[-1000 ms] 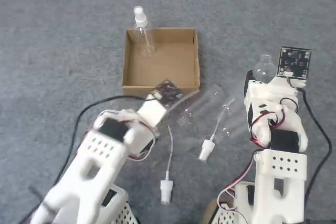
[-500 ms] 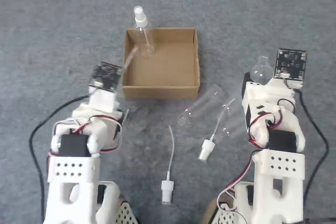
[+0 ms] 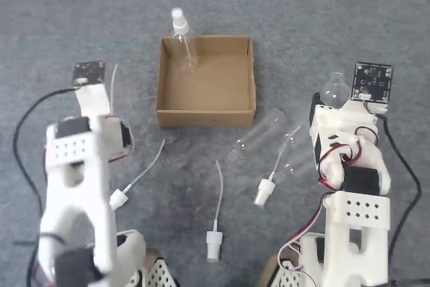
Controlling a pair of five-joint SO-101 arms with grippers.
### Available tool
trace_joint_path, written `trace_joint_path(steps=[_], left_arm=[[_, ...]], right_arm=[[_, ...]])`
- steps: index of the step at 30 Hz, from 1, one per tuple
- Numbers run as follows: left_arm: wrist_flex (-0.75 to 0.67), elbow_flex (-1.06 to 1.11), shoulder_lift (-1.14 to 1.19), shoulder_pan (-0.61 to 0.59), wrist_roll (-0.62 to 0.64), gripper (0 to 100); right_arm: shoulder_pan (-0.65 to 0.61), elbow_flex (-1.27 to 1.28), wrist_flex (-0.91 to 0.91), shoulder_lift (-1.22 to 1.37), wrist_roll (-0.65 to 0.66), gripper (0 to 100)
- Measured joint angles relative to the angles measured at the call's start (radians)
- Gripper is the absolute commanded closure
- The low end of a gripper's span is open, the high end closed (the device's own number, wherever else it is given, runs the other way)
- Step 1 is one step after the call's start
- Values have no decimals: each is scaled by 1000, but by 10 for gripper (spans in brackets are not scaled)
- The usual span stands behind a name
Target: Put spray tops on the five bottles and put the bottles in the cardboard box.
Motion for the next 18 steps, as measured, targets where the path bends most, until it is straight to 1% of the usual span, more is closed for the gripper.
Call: trace_joint_path(steps=[2, 6, 8, 14, 18], left_arm=[[5, -52, 81, -15, 35, 973], [54, -149, 172, -17, 157, 973], [74, -189, 199, -17, 249, 973], [84, -236, 224, -17, 594, 977], [83, -238, 224, -25, 749, 991]], right_arm=[[0, 0, 0, 0, 0, 967], [-2, 0, 0, 0, 0, 967], [-2, 0, 0, 0, 0, 967], [-2, 0, 0, 0, 0, 967], [-2, 0, 0, 0, 0, 967]])
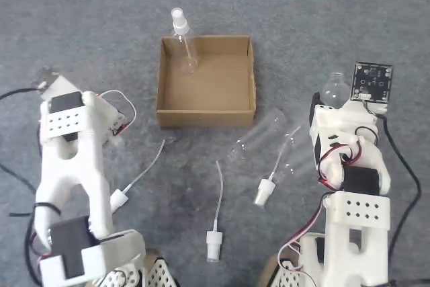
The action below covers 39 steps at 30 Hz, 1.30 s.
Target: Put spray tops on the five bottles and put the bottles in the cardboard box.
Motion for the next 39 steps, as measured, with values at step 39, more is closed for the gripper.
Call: trace_joint_path(steps=[39], left_arm=[[-221, 92, 0, -21, 491, 935]], right_arm=[[-41, 0, 0, 0, 0, 968]])
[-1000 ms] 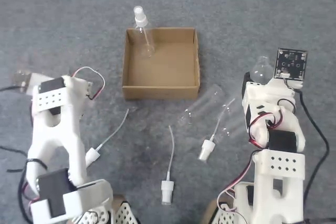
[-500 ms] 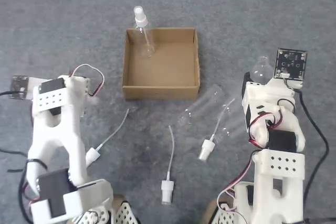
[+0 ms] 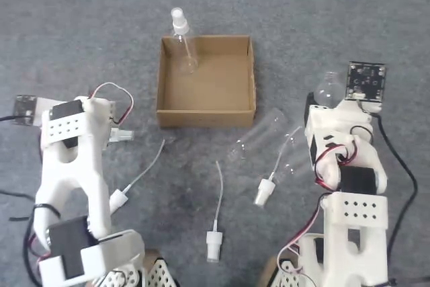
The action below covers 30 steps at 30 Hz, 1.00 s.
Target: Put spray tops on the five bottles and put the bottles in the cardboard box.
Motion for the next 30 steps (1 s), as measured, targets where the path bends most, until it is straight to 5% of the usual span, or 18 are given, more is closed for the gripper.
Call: trace_joint_path(steps=[9, 30], left_arm=[[0, 0, 0, -38, -209, 974], [163, -100, 0, 75, -227, 988]], right_arm=[[-160, 0, 21, 0, 18, 969], [-615, 95, 152, -155, 137, 970]])
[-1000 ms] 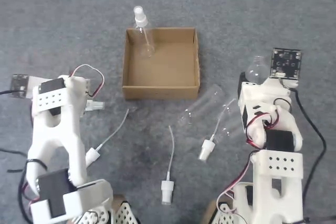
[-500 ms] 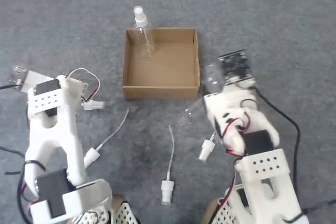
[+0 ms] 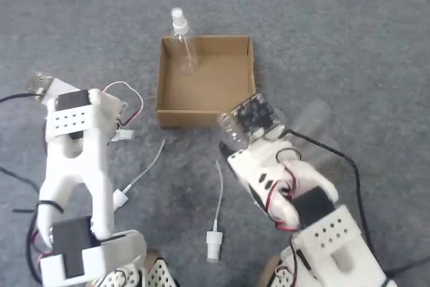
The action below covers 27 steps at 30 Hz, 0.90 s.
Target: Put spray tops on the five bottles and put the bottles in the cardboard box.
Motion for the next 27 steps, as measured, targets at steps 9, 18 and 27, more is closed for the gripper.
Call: trace_joint_path(steps=[9, 18, 27], left_arm=[[21, 0, -25, 51, 0, 988], [-92, 175, -250, 161, 3, 988], [-153, 302, -428, 342, 3, 988]], right_arm=[[-97, 144, -107, -103, 81, 971], [-164, 181, -172, -103, 86, 971], [-167, 181, -173, -103, 87, 971]])
